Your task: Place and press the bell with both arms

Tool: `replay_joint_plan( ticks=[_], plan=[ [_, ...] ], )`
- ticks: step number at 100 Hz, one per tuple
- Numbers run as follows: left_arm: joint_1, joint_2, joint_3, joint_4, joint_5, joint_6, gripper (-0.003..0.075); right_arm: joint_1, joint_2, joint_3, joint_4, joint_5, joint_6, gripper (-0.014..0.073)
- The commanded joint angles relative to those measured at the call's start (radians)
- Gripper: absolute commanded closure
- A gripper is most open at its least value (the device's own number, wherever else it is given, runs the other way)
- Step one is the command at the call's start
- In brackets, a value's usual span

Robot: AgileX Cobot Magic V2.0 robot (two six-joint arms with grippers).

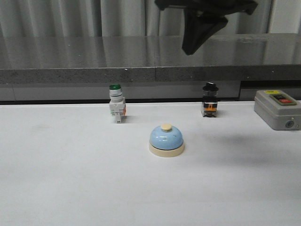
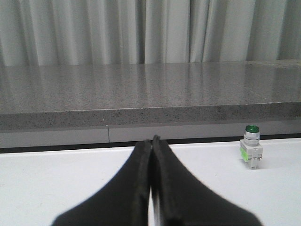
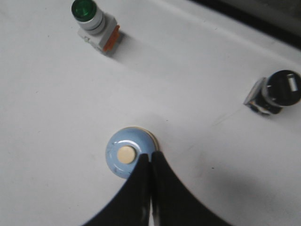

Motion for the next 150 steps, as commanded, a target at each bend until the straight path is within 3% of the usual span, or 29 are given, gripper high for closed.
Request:
replay_joint_plan(
  ticks=[1, 46, 83, 111, 150],
  plan=[
    [0.001, -0.029, 0.042, 0.002, -0.087, -0.008, 0.0741, -0.024, -0.133, 0.04, -0.022, -0.086, -0.007, 0.0663],
    [0.001, -0.029, 0.042, 0.002, -0.087, -0.008, 0.0741, -0.23, -0.633, 0.56, -0.022, -0.376, -0.007, 0.0663],
    [0.001, -0.029, 0.042, 0.002, -0.087, -0.008, 0.0741, -0.249, -1.057, 0.893, -0.022, -0.529, -0.007, 0.0663],
    [0.001, -0.029, 0.042, 0.002, -0.087, -0.008, 0.0741, -0.249, -1.278, 0.955, -0.022, -0.483, -0.007, 0.0663],
    [0.001, -0.029, 0.042, 0.002, -0.087, -0.008, 0.0741, -0.249, -1.289, 0.955, -0.022, -0.479, -0.007, 0.0663]
  ],
)
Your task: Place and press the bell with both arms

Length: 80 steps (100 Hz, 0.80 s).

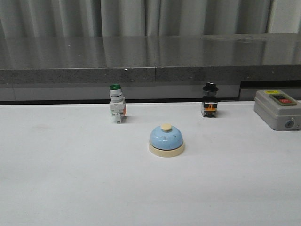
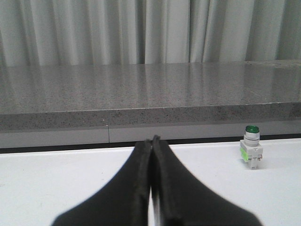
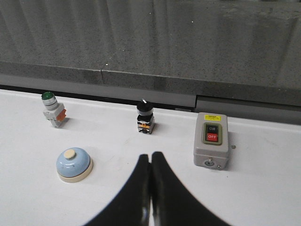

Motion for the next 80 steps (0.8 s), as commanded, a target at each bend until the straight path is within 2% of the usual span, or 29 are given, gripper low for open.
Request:
replay_joint_plan(
  ticks=[1, 44, 63, 80],
  plan=[
    [0.001, -0.029, 0.042, 0.002, -0.087, -0.008, 0.0741, -0.006, 0.003, -0.027, -0.01, -0.067, -0.007, 0.0663],
    [0.001, -0.029, 0.042, 0.002, -0.087, -0.008, 0.0741, -0.006, -0.012, -0.024, -0.042, -0.056, -0.007, 0.0663],
    [0.001, -0.029, 0.042, 0.002, -0.087, -0.008, 0.0741, -0.011, -0.114, 0.038, -0.084, -0.088, -0.007, 0.0663],
    [0.001, -0.029, 0.042, 0.002, -0.087, -0.008, 0.0741, -0.073, -0.244, 0.144, -0.084, -0.124, 0.015, 0.0663]
  ],
)
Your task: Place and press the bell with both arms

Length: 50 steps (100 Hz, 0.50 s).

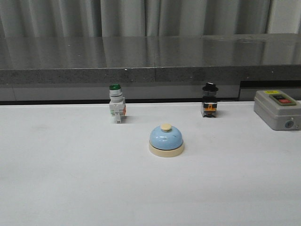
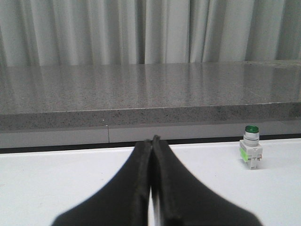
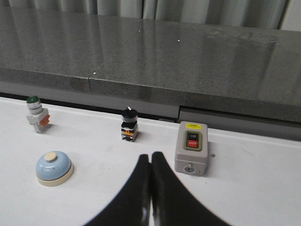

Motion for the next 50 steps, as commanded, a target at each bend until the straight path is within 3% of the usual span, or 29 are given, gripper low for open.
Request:
replay_joint_plan(
  ticks=[1, 23, 50],
  plan=[
    [0.001, -0.029, 0.042, 0.002, -0.087, -0.008, 0.0741, -0.039, -0.052, 0.024, -0.013, -0.096, 0.011, 0.0663],
    [0.001, -0.029, 0.042, 0.002, -0.087, -0.008, 0.0741, -0.093, -0.226, 0.148, -0.013, -0.106, 0.025, 0.0663],
    [0.001, -0.029, 0.042, 0.002, -0.087, -0.008, 0.0741, -0.098, -0.222, 0.256, -0.013, -0.216, 0.097, 0.0663]
  ],
)
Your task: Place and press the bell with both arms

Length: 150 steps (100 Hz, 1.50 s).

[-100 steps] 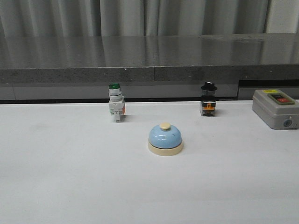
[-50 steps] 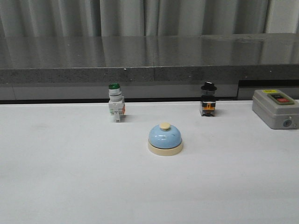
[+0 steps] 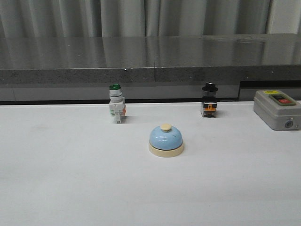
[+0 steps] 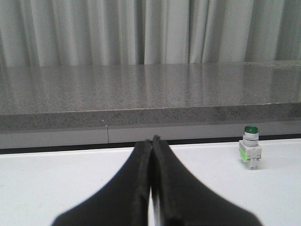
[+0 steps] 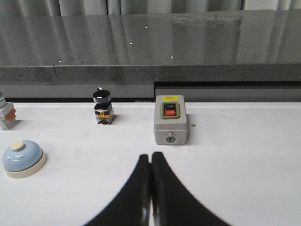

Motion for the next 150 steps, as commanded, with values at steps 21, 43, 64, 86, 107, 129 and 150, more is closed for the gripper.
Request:
replay_joint_plan(
  ticks=[21, 43, 64, 86, 107, 129, 150],
  plan=[
    [0.001, -0.029, 0.042, 0.002, -0.085, -0.008, 0.0741, -0.006, -0.016, 0.069, -0.004, -0.331, 0.015, 0.0663],
    [0.001, -0.029, 0.042, 0.002, -0.085, -0.008, 0.0741, -0.006, -0.016, 0.108, 0.008, -0.397, 0.015, 0.0663],
    [0.001, -0.029, 0.042, 0.002, -0.085, -0.008, 0.0741, -0.006, -0.016, 0.108, 0.008, -0.397, 0.015, 0.0663],
    [0.001, -0.029, 0.042, 0.002, -0.085, -0.008, 0.0741, -0.006, -0.016, 0.108, 0.008, -0.394, 0.015, 0.0663],
    [0.001, -0.029, 0.042, 0.002, -0.085, -0.008, 0.0741, -0.006, -0.016, 0.108, 0.008, -0.394, 0.015, 0.0663],
    [0.001, -0.029, 0.042, 0.002, -0.085, -0.008, 0.0741, -0.006, -0.016, 0.108, 0.008, -0.394, 0.015, 0.0663],
    [0.001, -0.029, 0.042, 0.002, -0.085, -0.008, 0.0741, -0.006, -0.016, 0.108, 0.008, -0.394, 0.015, 0.0663]
  ],
)
